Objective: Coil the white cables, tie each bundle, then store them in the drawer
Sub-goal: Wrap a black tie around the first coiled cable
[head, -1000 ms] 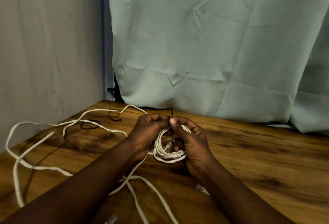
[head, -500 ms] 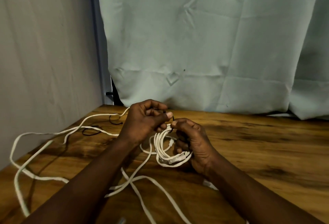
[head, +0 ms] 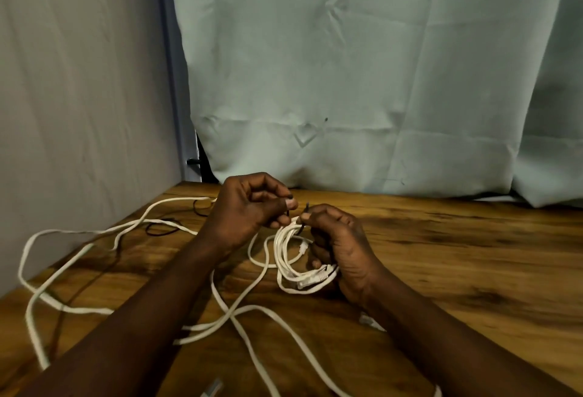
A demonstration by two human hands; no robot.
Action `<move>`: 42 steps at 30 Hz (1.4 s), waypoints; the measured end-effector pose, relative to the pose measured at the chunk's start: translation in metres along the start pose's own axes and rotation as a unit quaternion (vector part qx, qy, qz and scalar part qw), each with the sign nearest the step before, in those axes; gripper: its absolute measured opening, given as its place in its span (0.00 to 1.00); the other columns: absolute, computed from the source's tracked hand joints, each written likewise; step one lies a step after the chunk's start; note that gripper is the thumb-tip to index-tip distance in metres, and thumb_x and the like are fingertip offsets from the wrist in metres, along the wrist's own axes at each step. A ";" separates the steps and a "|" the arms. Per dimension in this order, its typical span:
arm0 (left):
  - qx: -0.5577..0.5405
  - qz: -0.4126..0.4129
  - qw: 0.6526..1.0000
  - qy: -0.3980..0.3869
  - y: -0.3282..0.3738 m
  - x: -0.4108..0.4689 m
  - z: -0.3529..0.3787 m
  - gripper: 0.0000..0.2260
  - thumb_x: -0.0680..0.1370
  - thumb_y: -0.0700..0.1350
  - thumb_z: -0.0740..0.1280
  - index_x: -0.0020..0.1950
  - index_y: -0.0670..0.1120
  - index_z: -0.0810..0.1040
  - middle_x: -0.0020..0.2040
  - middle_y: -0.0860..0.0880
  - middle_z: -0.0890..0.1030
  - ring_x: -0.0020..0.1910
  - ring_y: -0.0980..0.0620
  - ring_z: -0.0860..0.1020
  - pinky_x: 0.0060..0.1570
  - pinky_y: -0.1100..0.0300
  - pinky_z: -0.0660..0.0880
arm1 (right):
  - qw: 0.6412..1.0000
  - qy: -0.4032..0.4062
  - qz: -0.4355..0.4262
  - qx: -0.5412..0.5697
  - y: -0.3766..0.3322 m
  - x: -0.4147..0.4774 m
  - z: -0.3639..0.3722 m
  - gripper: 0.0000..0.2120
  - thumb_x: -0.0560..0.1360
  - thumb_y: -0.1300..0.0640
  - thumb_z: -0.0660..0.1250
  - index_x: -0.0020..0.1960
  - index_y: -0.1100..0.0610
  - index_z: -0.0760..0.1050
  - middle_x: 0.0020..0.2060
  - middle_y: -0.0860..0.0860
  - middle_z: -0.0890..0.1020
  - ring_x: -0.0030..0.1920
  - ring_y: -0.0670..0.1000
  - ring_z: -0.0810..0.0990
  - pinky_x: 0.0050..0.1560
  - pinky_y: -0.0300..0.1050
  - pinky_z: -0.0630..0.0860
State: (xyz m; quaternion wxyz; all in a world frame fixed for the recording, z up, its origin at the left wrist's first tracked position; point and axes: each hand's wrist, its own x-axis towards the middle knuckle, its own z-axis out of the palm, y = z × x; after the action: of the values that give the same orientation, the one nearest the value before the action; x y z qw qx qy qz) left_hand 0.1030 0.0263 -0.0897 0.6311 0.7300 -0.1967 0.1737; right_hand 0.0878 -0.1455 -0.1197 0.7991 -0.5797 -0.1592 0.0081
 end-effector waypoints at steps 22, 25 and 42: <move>0.045 0.042 0.998 -0.033 0.000 -0.005 0.009 0.02 0.76 0.35 0.74 0.47 0.37 0.84 0.40 0.34 0.84 0.33 0.45 0.79 0.33 0.58 0.78 | 0.998 -0.033 0.043 -0.014 -0.005 -0.002 -0.004 0.18 0.78 0.62 0.62 0.33 0.51 0.83 0.22 0.45 0.63 0.20 0.45 0.57 0.28 0.41 0.61; 0.047 0.038 0.998 -0.036 0.000 -0.005 0.009 0.02 0.76 0.35 0.74 0.48 0.36 0.84 0.41 0.34 0.84 0.33 0.45 0.80 0.33 0.59 0.78 | 0.998 -0.030 0.047 -0.005 -0.004 -0.001 -0.004 0.18 0.78 0.63 0.62 0.33 0.51 0.83 0.21 0.45 0.63 0.19 0.44 0.57 0.26 0.39 0.62; 0.027 0.028 0.999 -0.028 -0.002 -0.006 0.011 0.03 0.76 0.35 0.74 0.48 0.37 0.83 0.36 0.40 0.83 0.31 0.48 0.80 0.33 0.60 0.78 | 0.996 -0.023 0.089 0.024 -0.005 -0.001 -0.006 0.18 0.78 0.61 0.62 0.31 0.52 0.80 0.21 0.46 0.60 0.19 0.44 0.56 0.28 0.42 0.60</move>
State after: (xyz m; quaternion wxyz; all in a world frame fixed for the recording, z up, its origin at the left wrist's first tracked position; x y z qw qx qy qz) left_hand 0.0991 0.0155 -0.0957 0.6001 0.7457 -0.2300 0.1759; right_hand 0.0879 -0.1527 -0.1172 0.8050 -0.5718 -0.1256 0.0962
